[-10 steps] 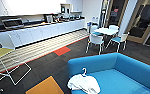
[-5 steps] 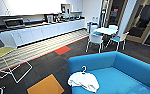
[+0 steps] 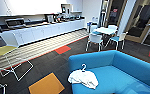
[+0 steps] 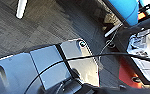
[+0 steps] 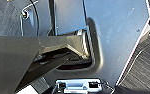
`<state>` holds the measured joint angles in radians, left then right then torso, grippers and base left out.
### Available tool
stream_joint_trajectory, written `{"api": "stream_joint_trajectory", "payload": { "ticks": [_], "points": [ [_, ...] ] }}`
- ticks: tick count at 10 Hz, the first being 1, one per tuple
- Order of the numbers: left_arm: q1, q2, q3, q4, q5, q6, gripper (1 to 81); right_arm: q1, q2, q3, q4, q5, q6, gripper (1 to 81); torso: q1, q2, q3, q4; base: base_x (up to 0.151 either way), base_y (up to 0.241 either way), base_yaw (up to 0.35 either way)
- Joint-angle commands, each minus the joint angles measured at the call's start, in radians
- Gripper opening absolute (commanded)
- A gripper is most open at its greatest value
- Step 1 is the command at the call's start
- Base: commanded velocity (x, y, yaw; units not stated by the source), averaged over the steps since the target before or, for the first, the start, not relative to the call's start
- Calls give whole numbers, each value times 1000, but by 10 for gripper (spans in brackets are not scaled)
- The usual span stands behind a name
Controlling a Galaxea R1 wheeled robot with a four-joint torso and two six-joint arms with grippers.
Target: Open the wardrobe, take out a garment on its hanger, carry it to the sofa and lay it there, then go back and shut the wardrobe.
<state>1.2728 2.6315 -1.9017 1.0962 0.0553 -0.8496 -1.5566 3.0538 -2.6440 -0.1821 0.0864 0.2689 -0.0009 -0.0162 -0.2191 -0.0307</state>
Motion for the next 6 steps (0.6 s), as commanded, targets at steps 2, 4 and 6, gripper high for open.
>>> {"api": "stream_joint_trajectory", "payload": {
  "ticks": [2, 4, 6],
  "points": [
    [-46, -17, 23, 16, 18, 4, 811, 16, 13, 9, -10, -57, -7, 811, 1, 0, 0, 0, -102, 0, 0],
    [-43, -19, 23, 22, 18, 4, 811, 16, 13, 9, -10, -57, -7, 811, 1, 0, 0, 0, -78, 0, 0],
    [-42, -19, 23, 28, 18, 4, 811, 16, 13, 9, -10, -57, -7, 811, 1, -1, 0, 0, -35, 0, 0]
  ]
}}
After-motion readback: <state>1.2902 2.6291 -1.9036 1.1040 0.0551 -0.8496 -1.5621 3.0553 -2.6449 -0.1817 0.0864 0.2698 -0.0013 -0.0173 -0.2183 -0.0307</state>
